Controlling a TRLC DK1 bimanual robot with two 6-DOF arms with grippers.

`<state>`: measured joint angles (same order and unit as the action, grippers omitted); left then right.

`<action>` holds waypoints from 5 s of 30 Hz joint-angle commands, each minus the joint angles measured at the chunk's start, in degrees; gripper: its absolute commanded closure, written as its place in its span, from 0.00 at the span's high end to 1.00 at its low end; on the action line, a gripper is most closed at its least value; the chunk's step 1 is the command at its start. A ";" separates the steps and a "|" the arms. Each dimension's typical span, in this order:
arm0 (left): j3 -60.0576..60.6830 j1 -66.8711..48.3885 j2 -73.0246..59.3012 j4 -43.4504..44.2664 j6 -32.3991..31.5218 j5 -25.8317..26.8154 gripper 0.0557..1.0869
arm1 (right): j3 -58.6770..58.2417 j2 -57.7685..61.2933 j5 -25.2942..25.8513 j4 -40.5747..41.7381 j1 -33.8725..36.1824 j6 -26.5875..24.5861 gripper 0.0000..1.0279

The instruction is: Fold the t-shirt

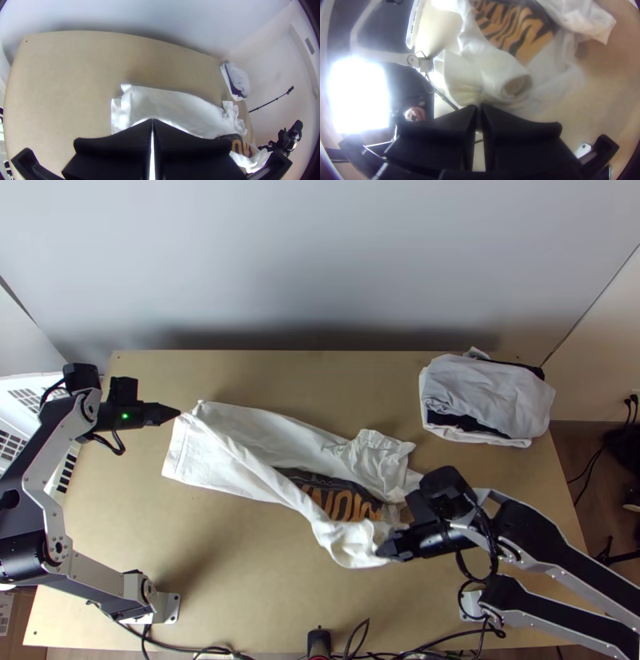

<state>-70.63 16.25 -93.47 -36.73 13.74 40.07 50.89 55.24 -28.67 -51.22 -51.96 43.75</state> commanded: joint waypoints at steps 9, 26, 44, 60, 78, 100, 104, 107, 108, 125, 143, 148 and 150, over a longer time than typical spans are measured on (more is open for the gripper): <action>-3.37 0.45 1.45 -14.86 7.27 8.62 0.04 | -3.87 0.30 -5.00 -5.73 0.72 -0.15 0.02; 12.80 16.36 20.43 -49.05 46.64 7.74 0.04 | -5.10 3.73 -4.73 -4.94 7.40 -5.34 0.02; 10.69 21.81 15.25 -47.91 49.10 8.09 0.04 | -8.88 3.73 -3.68 -2.39 24.54 -11.75 0.03; 3.22 15.13 5.23 -29.19 28.36 10.64 0.04 | -8.35 5.75 -1.22 3.94 29.82 -11.58 0.03; -7.24 4.67 -6.28 -18.73 13.68 10.73 0.04 | -6.16 11.64 2.21 8.77 35.62 -9.56 0.03; -20.95 -0.43 -16.48 -22.60 0.68 5.98 0.04 | 7.47 31.68 1.86 4.99 35.18 -5.16 0.02; -22.18 0.01 -17.62 -22.42 -0.91 5.10 0.04 | 8.26 34.93 1.86 4.99 37.90 -5.69 0.02; -22.53 0.89 -18.41 -21.72 -2.05 4.66 0.04 | 8.78 37.13 1.86 5.69 40.19 -5.87 0.02; -22.62 1.15 -18.94 -21.63 -2.14 4.49 0.04 | 8.78 37.74 1.86 5.87 40.71 -5.87 0.02; -18.49 2.03 -22.54 -21.54 -2.14 -2.28 0.04 | 8.87 38.54 2.12 9.47 41.07 -7.54 0.73; -15.85 2.47 -18.06 -21.63 -1.70 -2.11 0.04 | 24.78 33.97 -8.95 1.92 19.62 11.89 0.84; -15.06 2.91 -16.13 -21.80 -1.52 -1.93 0.04 | 25.66 43.81 -11.24 3.32 23.40 12.06 0.84; -15.06 3.35 -15.51 -21.80 -1.43 -1.84 0.04 | 25.75 46.18 -11.15 3.41 24.54 11.36 0.84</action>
<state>-86.17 18.90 -110.96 -58.37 12.21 38.06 75.20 92.62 -37.71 -48.18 -28.69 54.43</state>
